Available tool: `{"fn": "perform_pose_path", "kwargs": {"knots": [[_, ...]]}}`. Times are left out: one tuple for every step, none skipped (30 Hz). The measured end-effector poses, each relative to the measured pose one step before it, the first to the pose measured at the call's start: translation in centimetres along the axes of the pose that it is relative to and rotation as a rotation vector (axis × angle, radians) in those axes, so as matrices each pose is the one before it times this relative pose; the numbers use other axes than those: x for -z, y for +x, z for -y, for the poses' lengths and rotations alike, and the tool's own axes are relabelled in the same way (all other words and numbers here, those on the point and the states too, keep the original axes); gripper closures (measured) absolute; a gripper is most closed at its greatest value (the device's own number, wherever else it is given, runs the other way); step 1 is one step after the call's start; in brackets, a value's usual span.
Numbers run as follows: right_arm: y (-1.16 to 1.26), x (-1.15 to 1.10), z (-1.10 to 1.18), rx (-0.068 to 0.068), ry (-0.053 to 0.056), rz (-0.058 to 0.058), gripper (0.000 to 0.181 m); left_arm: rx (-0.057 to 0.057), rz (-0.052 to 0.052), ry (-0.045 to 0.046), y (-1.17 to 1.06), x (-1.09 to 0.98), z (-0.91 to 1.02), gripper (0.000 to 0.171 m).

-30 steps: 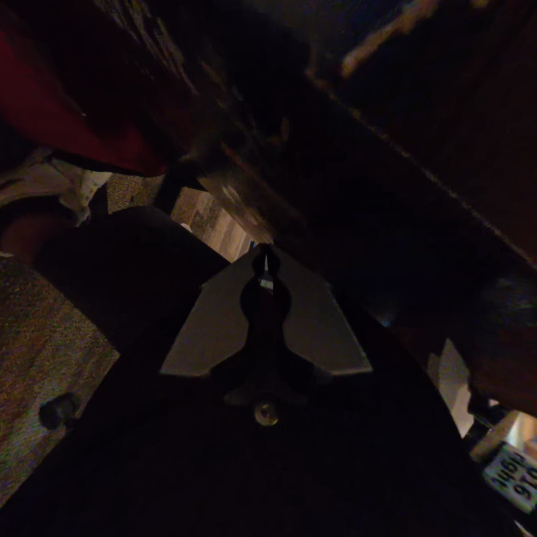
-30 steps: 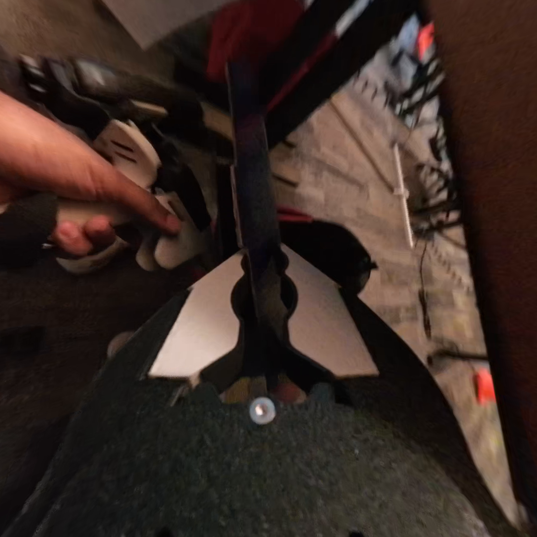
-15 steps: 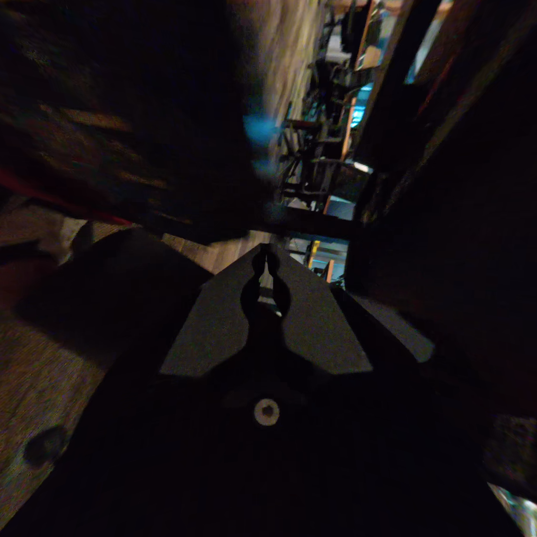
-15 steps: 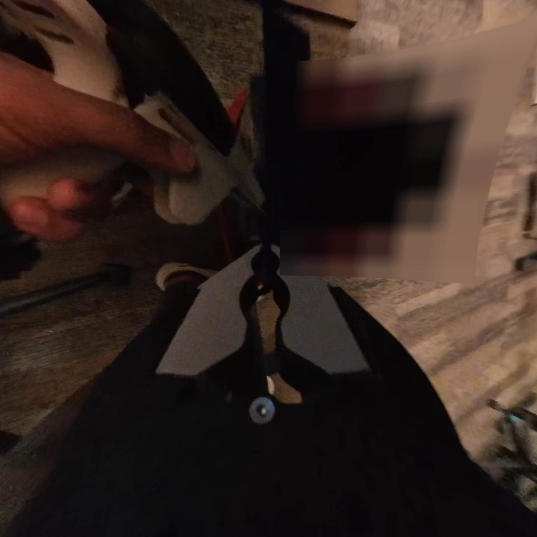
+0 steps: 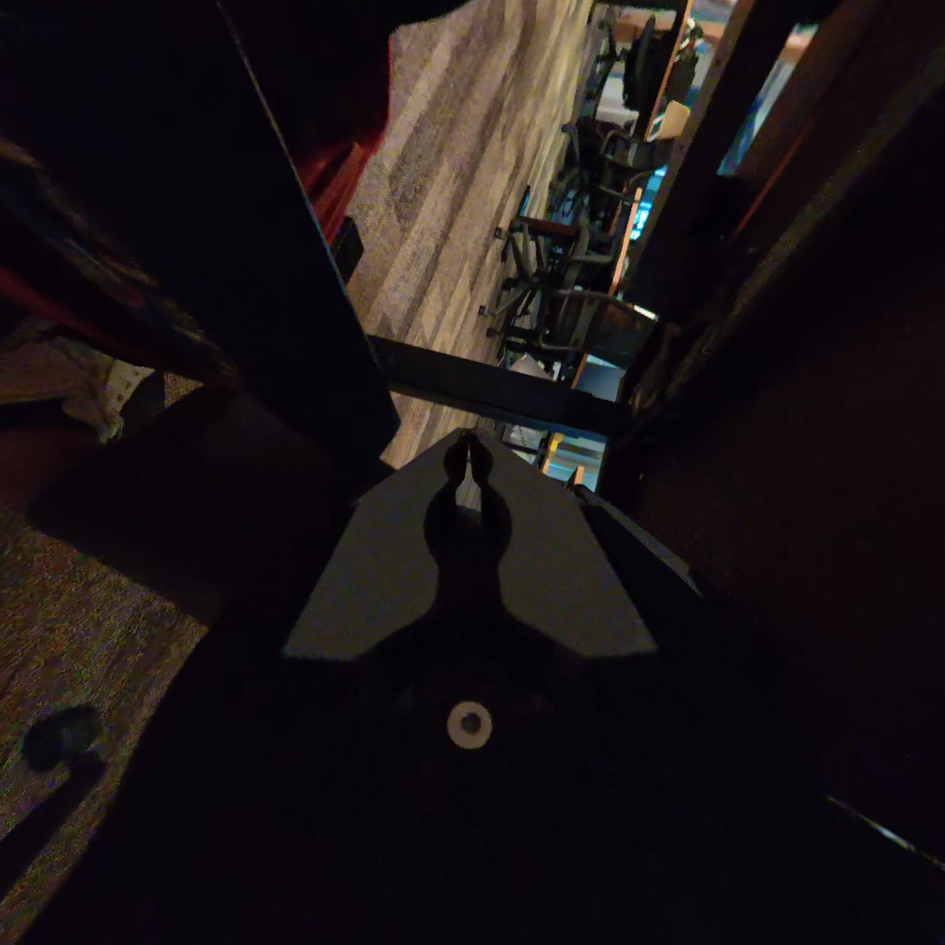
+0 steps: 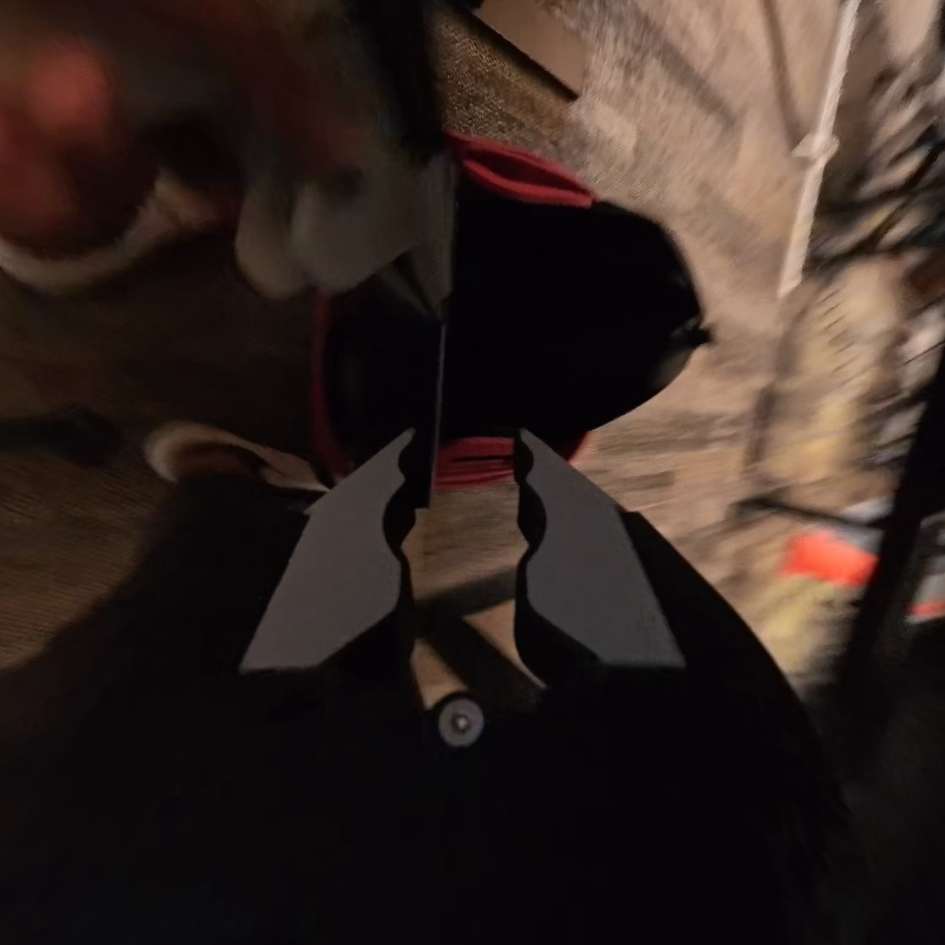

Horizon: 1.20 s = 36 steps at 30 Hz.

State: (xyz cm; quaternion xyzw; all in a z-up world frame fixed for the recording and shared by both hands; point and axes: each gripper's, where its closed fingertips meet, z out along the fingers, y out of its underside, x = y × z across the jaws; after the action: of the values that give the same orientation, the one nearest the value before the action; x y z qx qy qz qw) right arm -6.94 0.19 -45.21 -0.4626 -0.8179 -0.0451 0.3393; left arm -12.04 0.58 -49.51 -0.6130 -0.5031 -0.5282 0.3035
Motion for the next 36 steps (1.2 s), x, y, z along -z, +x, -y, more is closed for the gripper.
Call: {"fn": "perform_pose_path", "kwargs": {"knots": [[-0.682,0.468,0.167,0.0801,0.0069,-0.0178,0.147,-0.0076,0.0080,-0.01305,0.289,0.695,-0.635,0.171],[-0.786,0.607,0.383,0.0692,0.0172,-0.0096,0.147,-0.0017,0.0212,-0.01320,-0.036,0.907,-0.818,0.171],[-0.685,0.872,0.640,0.0497,0.0263,-0.0088,0.147,-0.0033,0.0468,-0.02475,-0.485,1.095,-1.151,0.171],[-0.587,1.084,0.870,0.0206,0.0346,-0.0005,0.147,-0.0239,0.0744,-0.03311,-0.828,1.245,-1.441,0.171],[-0.478,1.235,1.044,-0.0097,0.0444,0.0043,0.147,-0.0598,0.0520,-0.02513,-0.283,1.226,-1.490,0.171],[-0.262,1.376,1.126,-0.0289,0.0467,-0.0032,0.147,-0.0772,0.0237,-0.02519,0.364,1.184,-1.571,0.171],[-0.234,1.401,1.102,-0.0462,0.0470,-0.0052,0.147,-0.0655,0.0162,-0.01166,0.655,1.156,-1.368,0.171],[-0.239,1.347,1.038,-0.0576,0.0487,-0.0012,0.147,-0.0505,-0.0097,0.00279,1.099,1.116,-1.011,0.171],[-0.256,1.294,1.020,-0.0527,0.0491,-0.0078,0.146,-0.0411,-0.0205,0.00240,1.322,0.989,-0.843,0.171],[0.036,1.295,0.993,-0.0277,0.0454,-0.0293,0.146,-0.0329,-0.0061,0.01036,1.187,0.931,-0.630,0.171],[0.339,1.202,1.030,-0.0121,0.0371,-0.0307,0.147,-0.0389,-0.0102,0.02986,1.266,0.909,-0.303,0.171],[0.516,1.525,1.189,-0.0049,0.0256,-0.0210,0.146,-0.0437,-0.0196,0.03346,1.449,0.873,-0.124,0.171],[0.411,0.741,1.091,-0.0179,0.0272,-0.0224,0.146,-0.0520,-0.0086,0.02970,1.353,0.824,-0.064,0.171],[0.595,1.029,1.365,-0.0423,0.0394,-0.0179,0.146,-0.0628,-0.0034,0.03726,1.346,0.840,0.135,0.171],[0.647,1.003,1.395,-0.0667,0.0399,-0.0140,0.146,-0.0753,0.0032,0.04435,1.330,0.908,0.413,0.171],[0.619,0.920,1.326,-0.0811,0.0355,-0.0097,0.146,-0.0917,0.0085,0.04536,1.272,0.929,0.649,0.171],[0.561,0.858,1.257,-0.0824,0.0354,-0.0049,0.147,-0.1091,0.0146,0.03730,1.127,0.894,0.792,0.171],[0.582,0.731,1.140,-0.0771,0.0355,-0.0074,0.147,-0.1178,0.0264,0.02888,0.774,0.828,0.884,0.171],[0.657,0.546,0.946,-0.0706,0.0305,-0.0100,0.147,-0.1205,0.0324,0.02459,0.401,0.725,0.954,0.171],[0.595,0.373,0.799,-0.0625,0.0240,0.0002,0.147,-0.1141,0.0291,0.01324,0.077,0.535,0.832,0.171],[0.522,0.197,0.736,-0.0572,0.0215,0.0111,0.147,-0.0991,0.0199,-0.00781,-0.167,0.317,0.506,0.171],[0.532,0.106,0.738,-0.0537,0.0158,0.0173,0.147,-0.0788,0.0159,-0.01851,-0.434,0.168,0.299,0.170],[0.421,-0.194,0.614,-0.0443,0.0119,0.0220,0.147,-0.0629,0.0144,-0.01047,-0.655,0.036,0.241,0.167],[0.357,-0.260,0.677,-0.0309,0.0107,0.0240,0.147,-0.0455,0.0178,-0.00009,-0.853,-0.086,0.202,0.157],[0.414,-0.417,0.669,-0.0187,0.0111,0.0161,0.147,-0.0274,0.0124,0.01200,-0.836,-0.208,0.154,0.151],[0.432,-0.619,0.638,-0.0085,0.0119,0.0099,0.147,-0.0065,0.0036,0.01620,-0.717,-0.309,0.045,0.150],[0.345,-0.843,0.615,-0.0038,0.0148,0.0083,0.147,0.0189,0.0051,0.01315,-0.701,-0.390,-0.120,0.149],[0.239,-1.042,0.596,-0.0041,0.0164,0.0090,0.147,0.0381,-0.0093,-0.00489,-0.420,-0.356,-0.410,0.148],[0.103,-1.209,0.625,-0.0043,0.0181,0.0123,0.147,0.0315,-0.0369,-0.02204,0.043,-0.221,-0.504,0.147],[0.004,-1.313,0.674,-0.0038,0.0223,0.0143,0.147,0.0080,-0.0438,-0.00912,0.217,-0.133,-0.198,0.146],[0.000,-1.392,0.741,-0.0036,0.0274,0.0132,0.147,-0.0059,-0.0152,0.01372,-0.113,-0.107,0.228,0.145],[0.018,-1.463,0.710,-0.0046,0.0284,0.0155,0.147,-0.0146,0.0103,0.02519,-0.409,-0.085,0.444,0.145],[0.007,-1.498,0.571,-0.0023,0.0204,0.0222,0.147,-0.0266,0.0126,0.02261,-0.411,-0.108,0.341,0.145],[0.190,-1.495,0.410,-0.0021,0.0108,0.0212,0.147,-0.0336,0.0131,0.01543,-0.439,-0.146,0.124,0.146],[0.383,-1.434,0.275,-0.0083,0.0017,0.0217,0.146,-0.0390,0.0164,0.00719,-0.533,-0.193,-0.061,0.145],[0.371,-1.312,0.194,-0.0167,-0.0094,0.0326,0.141,-0.0397,0.0212,0.00345,-0.648,-0.267,-0.088,0.145]]}}
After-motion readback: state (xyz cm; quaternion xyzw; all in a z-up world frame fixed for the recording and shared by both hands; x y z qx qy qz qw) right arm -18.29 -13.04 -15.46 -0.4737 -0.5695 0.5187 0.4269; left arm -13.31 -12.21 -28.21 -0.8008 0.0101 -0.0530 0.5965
